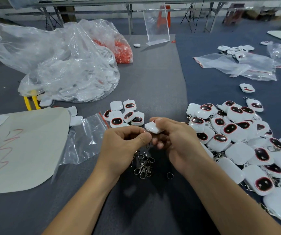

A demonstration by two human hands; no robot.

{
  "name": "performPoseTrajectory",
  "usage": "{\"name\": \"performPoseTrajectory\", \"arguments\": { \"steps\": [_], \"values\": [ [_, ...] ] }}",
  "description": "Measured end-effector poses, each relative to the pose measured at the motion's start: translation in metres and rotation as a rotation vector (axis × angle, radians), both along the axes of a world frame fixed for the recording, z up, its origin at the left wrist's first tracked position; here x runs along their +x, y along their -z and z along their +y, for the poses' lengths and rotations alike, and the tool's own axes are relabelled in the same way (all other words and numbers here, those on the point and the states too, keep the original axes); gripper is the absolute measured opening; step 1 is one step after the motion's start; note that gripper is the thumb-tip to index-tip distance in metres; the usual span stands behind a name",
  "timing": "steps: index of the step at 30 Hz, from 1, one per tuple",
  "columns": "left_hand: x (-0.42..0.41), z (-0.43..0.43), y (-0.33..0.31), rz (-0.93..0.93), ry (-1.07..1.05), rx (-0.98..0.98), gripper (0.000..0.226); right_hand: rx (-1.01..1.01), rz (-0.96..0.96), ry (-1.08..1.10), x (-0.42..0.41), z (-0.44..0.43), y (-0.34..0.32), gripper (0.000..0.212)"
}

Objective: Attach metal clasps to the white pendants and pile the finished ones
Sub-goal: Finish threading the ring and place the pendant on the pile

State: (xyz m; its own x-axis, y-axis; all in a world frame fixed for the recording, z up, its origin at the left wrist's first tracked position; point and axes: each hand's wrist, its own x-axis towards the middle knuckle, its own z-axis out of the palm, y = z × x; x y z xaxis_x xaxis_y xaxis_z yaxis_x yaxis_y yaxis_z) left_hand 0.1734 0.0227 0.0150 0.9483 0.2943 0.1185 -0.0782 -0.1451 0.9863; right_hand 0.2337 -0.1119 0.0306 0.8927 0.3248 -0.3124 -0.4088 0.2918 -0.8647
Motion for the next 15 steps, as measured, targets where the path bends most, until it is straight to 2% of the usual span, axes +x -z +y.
{"name": "performPoseTrajectory", "arguments": {
  "steps": [2,5,6,9,11,13,15],
  "values": [
    [-0.002,0.001,-0.001,-0.026,0.001,0.035,0.003,-0.032,-0.039,-0.024,-0.002,0.0,0.001,0.016],
    [-0.004,0.001,0.001,-0.104,-0.119,0.319,0.007,-0.072,-0.174,0.013,-0.002,-0.001,-0.001,0.013],
    [-0.005,0.001,0.001,-0.126,-0.154,0.455,0.009,-0.142,-0.286,0.044,-0.003,-0.002,-0.001,0.014],
    [-0.009,-0.002,0.002,-0.248,-0.208,0.89,0.017,-0.467,-0.776,0.15,-0.015,-0.001,0.003,0.022],
    [-0.011,0.002,0.005,-0.385,-0.253,0.995,0.021,-0.495,-0.964,0.193,-0.026,0.003,0.007,0.028],
    [-0.012,0.005,0.004,-0.422,-0.311,0.945,0.018,-0.385,-0.899,0.201,-0.028,0.005,0.006,0.027],
    [-0.012,0.001,0.002,-0.352,-0.31,0.756,0.006,-0.19,-0.613,0.199,-0.022,0.006,0.001,0.02]
  ]
}}
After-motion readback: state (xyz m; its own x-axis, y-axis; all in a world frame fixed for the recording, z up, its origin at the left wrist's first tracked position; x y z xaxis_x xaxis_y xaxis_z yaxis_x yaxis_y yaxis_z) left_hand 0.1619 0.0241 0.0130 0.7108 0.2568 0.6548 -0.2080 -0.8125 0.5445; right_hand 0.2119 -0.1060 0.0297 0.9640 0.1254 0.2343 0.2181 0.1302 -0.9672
